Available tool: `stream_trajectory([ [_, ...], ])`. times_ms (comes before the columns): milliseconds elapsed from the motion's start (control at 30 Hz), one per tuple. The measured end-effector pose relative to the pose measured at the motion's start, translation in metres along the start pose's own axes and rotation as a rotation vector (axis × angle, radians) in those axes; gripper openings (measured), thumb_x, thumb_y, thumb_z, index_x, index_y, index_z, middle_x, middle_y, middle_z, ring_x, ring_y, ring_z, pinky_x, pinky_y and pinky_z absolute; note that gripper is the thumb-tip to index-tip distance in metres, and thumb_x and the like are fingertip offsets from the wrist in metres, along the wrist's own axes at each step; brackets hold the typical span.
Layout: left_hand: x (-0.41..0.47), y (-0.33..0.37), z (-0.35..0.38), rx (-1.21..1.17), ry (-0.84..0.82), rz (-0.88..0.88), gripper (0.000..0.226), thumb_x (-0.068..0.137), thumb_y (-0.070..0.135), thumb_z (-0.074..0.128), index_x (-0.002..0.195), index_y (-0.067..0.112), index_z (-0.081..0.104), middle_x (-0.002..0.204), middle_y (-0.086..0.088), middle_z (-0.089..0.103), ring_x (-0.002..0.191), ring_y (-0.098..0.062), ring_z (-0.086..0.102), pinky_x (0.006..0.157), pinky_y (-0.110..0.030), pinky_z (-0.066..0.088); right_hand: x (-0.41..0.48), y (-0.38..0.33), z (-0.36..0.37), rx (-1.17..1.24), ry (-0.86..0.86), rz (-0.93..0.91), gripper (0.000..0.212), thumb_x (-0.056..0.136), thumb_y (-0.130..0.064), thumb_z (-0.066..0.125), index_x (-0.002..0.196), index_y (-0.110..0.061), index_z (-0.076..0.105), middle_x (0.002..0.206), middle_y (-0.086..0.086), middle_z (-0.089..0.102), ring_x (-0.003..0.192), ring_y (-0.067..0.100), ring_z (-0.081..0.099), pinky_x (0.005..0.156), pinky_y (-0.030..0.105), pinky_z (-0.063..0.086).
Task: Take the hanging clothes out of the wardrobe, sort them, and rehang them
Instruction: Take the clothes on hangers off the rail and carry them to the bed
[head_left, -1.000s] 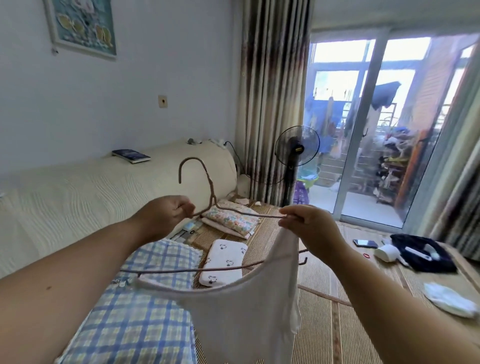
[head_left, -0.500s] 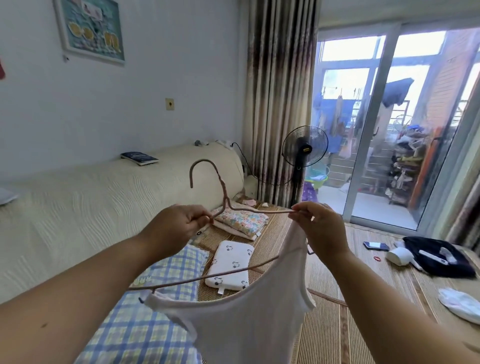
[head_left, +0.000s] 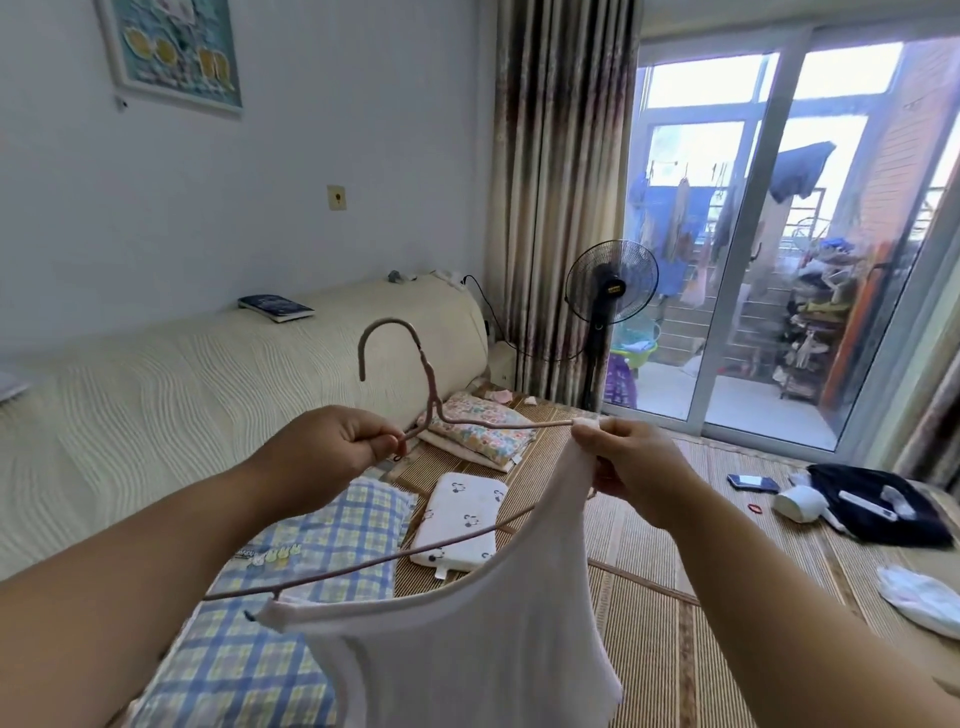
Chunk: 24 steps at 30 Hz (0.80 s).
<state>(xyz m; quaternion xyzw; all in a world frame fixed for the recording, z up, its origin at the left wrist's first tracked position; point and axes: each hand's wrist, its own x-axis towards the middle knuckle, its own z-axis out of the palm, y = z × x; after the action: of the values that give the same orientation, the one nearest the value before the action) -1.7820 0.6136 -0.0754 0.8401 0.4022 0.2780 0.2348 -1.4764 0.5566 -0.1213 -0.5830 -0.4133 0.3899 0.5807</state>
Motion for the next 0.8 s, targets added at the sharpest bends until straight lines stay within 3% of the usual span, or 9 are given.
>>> stream_trajectory([
  [100, 0.000, -0.001, -0.003, 0.009, 0.018, -0.006, 0.033, 0.092, 0.021, 0.058, 0.070, 0.043, 0.067, 0.078, 0.020, 0.070, 0.079, 0.001, 0.062, 0.070, -0.021, 0.042, -0.001, 0.006, -0.004, 0.273, -0.171, 0.099, 0.046, 0.075, -0.036, 0.066, 0.102, 0.001, 0.062, 0.086, 0.016, 0.065, 0.078, 0.027, 0.063, 0.065, 0.037, 0.055],
  [167, 0.001, -0.001, -0.005, 0.030, 0.034, -0.001, 0.033, 0.092, 0.021, 0.057, 0.070, 0.043, 0.066, 0.078, 0.019, 0.070, 0.082, -0.001, 0.062, 0.072, -0.022, 0.043, -0.002, 0.009, -0.005, 0.351, -0.202, 0.118, 0.040, 0.079, -0.034, 0.062, 0.101, -0.001, 0.064, 0.083, 0.014, 0.067, 0.073, 0.024, 0.065, 0.061, 0.033, 0.055],
  [300, 0.002, -0.003, -0.008, 0.070, 0.019, 0.007, 0.032, 0.092, 0.021, 0.057, 0.071, 0.042, 0.066, 0.068, 0.027, 0.066, 0.068, 0.008, 0.059, 0.064, -0.023, 0.039, 0.002, 0.010, -0.003, 0.327, -0.060, 0.047, 0.022, 0.095, -0.019, 0.050, 0.095, -0.002, 0.064, 0.079, 0.014, 0.070, 0.068, 0.023, 0.069, 0.055, 0.030, 0.054],
  [367, 0.003, -0.005, -0.008, 0.067, 0.017, 0.001, 0.034, 0.092, 0.021, 0.058, 0.070, 0.044, 0.066, 0.072, 0.027, 0.067, 0.074, 0.007, 0.060, 0.068, -0.022, 0.041, 0.005, 0.007, -0.002, 0.360, -0.004, 0.018, 0.022, 0.097, -0.017, 0.046, 0.093, -0.004, 0.063, 0.073, 0.010, 0.069, 0.063, 0.019, 0.068, 0.052, 0.030, 0.053],
  [433, 0.004, -0.008, -0.010, 0.076, 0.027, 0.003, 0.035, 0.091, 0.022, 0.059, 0.068, 0.046, 0.066, 0.076, 0.029, 0.067, 0.081, 0.007, 0.060, 0.070, -0.018, 0.040, 0.006, 0.003, -0.003, 0.377, -0.019, 0.022, 0.018, 0.095, -0.016, 0.050, 0.091, -0.006, 0.064, 0.070, 0.008, 0.066, 0.058, 0.015, 0.063, 0.050, 0.027, 0.052],
  [533, 0.004, -0.014, -0.014, 0.084, 0.008, 0.003, 0.037, 0.091, 0.022, 0.060, 0.065, 0.048, 0.066, 0.075, 0.030, 0.067, 0.077, 0.010, 0.059, 0.065, -0.020, 0.039, 0.009, -0.005, -0.007, 0.378, -0.026, 0.038, 0.004, 0.086, -0.006, 0.061, 0.085, -0.007, 0.065, 0.070, 0.008, 0.063, 0.057, 0.016, 0.061, 0.049, 0.026, 0.053],
  [667, 0.006, -0.028, -0.022, -0.045, -0.029, -0.011, 0.032, 0.092, 0.020, 0.059, 0.080, 0.047, 0.072, 0.077, -0.009, 0.071, 0.066, -0.024, 0.054, 0.067, -0.034, 0.042, 0.020, -0.008, -0.013, 0.428, 0.363, 0.045, 0.010, 0.083, 0.002, 0.064, 0.082, -0.008, 0.061, 0.075, 0.011, 0.060, 0.068, 0.022, 0.059, 0.056, 0.031, 0.051],
  [733, 0.008, -0.034, -0.028, -0.173, 0.012, -0.022, 0.028, 0.092, 0.019, 0.058, 0.083, 0.040, 0.074, 0.060, -0.007, 0.061, 0.057, -0.016, 0.045, 0.059, -0.029, 0.037, 0.025, -0.002, -0.018, 0.546, 0.561, 0.065, 0.016, 0.086, 0.002, 0.061, 0.076, -0.011, 0.058, 0.076, 0.009, 0.058, 0.078, 0.023, 0.058, 0.068, 0.033, 0.050],
  [800, 0.008, -0.036, -0.033, -0.248, 0.039, -0.032, 0.025, 0.093, 0.020, 0.056, 0.085, 0.036, 0.074, 0.049, 0.005, 0.048, 0.046, -0.003, 0.038, 0.046, -0.021, 0.033, 0.026, 0.004, -0.020, 0.583, 0.552, 0.089, 0.012, 0.090, -0.001, 0.058, 0.080, -0.010, 0.058, 0.077, 0.009, 0.057, 0.078, 0.022, 0.058, 0.066, 0.031, 0.049],
])
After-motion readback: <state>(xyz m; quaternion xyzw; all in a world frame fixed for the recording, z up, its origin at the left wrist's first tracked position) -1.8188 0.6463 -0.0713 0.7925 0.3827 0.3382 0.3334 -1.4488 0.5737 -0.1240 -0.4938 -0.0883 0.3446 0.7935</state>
